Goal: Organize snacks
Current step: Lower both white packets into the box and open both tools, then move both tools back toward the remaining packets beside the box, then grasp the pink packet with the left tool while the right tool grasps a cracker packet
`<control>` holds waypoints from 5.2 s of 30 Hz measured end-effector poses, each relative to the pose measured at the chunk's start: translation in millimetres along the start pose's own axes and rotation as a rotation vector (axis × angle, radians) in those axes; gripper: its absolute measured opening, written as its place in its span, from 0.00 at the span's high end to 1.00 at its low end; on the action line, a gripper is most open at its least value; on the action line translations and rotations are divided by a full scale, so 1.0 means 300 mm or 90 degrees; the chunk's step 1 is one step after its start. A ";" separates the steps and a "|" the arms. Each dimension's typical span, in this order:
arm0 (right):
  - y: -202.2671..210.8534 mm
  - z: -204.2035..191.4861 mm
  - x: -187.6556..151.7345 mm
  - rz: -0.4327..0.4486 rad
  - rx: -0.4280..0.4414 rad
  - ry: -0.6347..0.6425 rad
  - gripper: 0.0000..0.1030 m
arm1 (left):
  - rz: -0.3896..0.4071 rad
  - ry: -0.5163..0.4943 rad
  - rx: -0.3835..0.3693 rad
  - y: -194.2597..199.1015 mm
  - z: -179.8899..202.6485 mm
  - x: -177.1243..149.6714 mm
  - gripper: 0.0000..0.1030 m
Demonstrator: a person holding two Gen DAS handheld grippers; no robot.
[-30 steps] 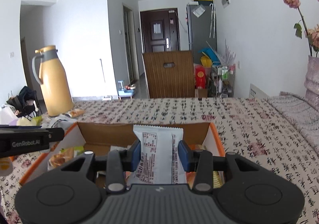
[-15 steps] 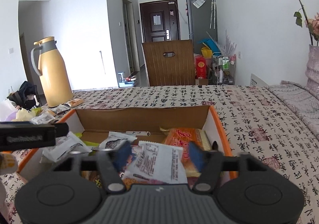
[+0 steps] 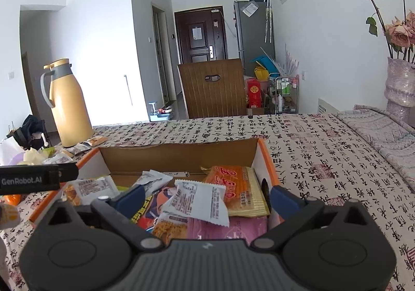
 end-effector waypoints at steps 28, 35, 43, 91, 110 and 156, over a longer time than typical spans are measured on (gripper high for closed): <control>0.237 -0.036 -0.276 0.000 0.011 0.021 0.00 | 0.025 0.039 -0.042 0.241 -0.175 -0.294 0.00; 0.237 -0.110 -0.369 -0.029 0.017 0.024 0.00 | 0.002 0.038 -0.023 0.243 -0.277 -0.433 0.00; 0.190 -0.223 -0.376 -0.052 0.027 0.049 0.00 | -0.021 0.052 -0.034 0.216 -0.370 -0.487 0.00; 0.048 -0.371 -0.342 -0.096 0.047 0.040 0.54 | -0.061 -0.001 -0.066 0.165 -0.399 -0.480 0.00; 0.181 -0.098 -0.376 -0.037 0.023 -0.015 0.54 | -0.101 -0.038 -0.106 0.156 -0.133 -0.504 0.00; 0.137 0.059 -0.415 -0.023 -0.011 -0.033 0.53 | -0.157 -0.094 -0.087 0.066 0.049 -0.551 0.38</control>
Point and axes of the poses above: each gripper's, at about its wrist camera, not at the fingertips, and y roughly against the way its jaws point, z to its right, x to its top, the point moved 6 cm from there along -y, roughly the way its jaws point, and after that the axes turned 14 degrees about -z, right-handed, at the moved point
